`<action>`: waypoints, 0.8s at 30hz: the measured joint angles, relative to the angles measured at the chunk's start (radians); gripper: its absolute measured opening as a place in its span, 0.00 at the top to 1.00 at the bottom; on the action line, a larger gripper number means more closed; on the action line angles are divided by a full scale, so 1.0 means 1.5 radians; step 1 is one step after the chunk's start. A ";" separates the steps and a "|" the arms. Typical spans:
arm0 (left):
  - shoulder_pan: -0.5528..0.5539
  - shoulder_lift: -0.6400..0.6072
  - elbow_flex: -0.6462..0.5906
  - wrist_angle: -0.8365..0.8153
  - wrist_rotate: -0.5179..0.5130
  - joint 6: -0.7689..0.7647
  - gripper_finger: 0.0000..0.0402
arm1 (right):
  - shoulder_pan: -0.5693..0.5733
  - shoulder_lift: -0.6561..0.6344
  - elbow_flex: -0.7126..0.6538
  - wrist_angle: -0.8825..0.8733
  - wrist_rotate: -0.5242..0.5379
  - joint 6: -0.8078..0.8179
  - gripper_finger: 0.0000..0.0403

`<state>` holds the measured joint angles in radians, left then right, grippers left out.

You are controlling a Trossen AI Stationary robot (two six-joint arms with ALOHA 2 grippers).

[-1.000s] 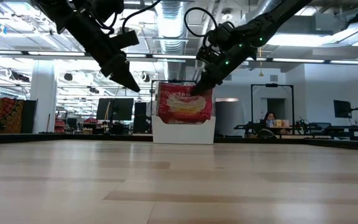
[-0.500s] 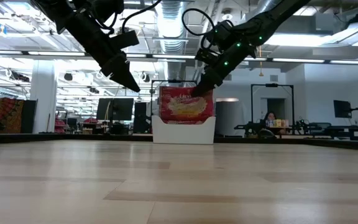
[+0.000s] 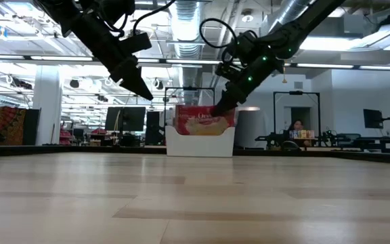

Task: Sort popcorn bags into baskets
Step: Put the red popcorn bag into the white bin

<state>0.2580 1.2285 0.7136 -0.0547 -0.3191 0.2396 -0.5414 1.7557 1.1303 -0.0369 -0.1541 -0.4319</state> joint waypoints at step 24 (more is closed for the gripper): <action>0.000 0.000 0.000 0.000 0.030 -0.011 0.62 | 0.010 0.097 0.025 0.055 0.001 0.029 0.96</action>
<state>0.2573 1.2289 0.7132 -0.0543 -0.2741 0.2230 -0.5265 1.9007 1.1677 0.0459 -0.1530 -0.3891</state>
